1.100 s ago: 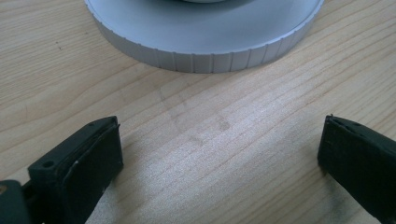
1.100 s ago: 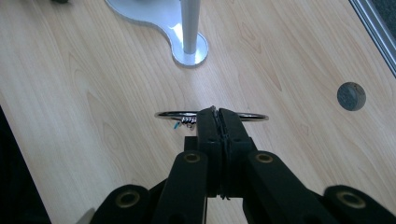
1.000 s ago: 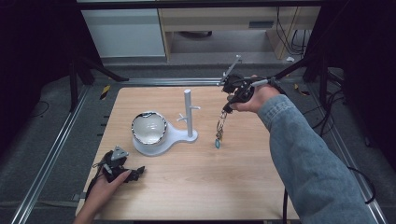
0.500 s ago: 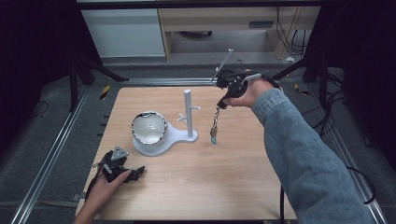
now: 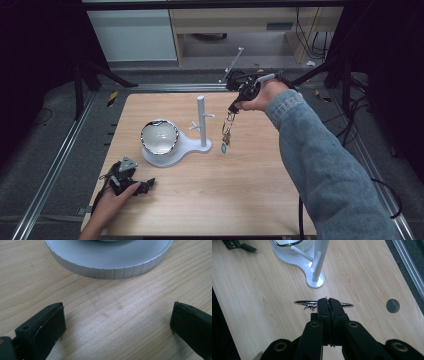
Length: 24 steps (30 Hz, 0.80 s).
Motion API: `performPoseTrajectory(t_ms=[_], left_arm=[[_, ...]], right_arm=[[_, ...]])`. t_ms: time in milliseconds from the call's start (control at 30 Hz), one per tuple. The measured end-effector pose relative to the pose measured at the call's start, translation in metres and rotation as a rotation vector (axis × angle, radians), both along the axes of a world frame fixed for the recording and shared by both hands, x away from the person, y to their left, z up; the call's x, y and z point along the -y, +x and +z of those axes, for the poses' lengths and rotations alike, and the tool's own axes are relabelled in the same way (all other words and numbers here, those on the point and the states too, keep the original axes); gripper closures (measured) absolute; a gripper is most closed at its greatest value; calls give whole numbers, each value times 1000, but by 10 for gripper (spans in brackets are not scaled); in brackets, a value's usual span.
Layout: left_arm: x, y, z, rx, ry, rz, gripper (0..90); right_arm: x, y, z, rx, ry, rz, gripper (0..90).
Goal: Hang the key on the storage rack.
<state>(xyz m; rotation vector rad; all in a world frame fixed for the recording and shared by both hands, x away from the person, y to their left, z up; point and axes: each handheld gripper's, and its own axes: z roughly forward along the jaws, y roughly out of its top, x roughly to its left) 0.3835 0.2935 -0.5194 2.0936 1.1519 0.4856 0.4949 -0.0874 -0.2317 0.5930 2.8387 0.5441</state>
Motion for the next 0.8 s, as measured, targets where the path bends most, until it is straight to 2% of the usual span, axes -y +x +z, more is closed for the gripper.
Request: performPoseTrajectory(t_ms=[800], left_arm=[[0, 0, 0, 0, 0, 0, 0]], right_arm=[[-21, 3, 17, 14, -18, 31, 885]])
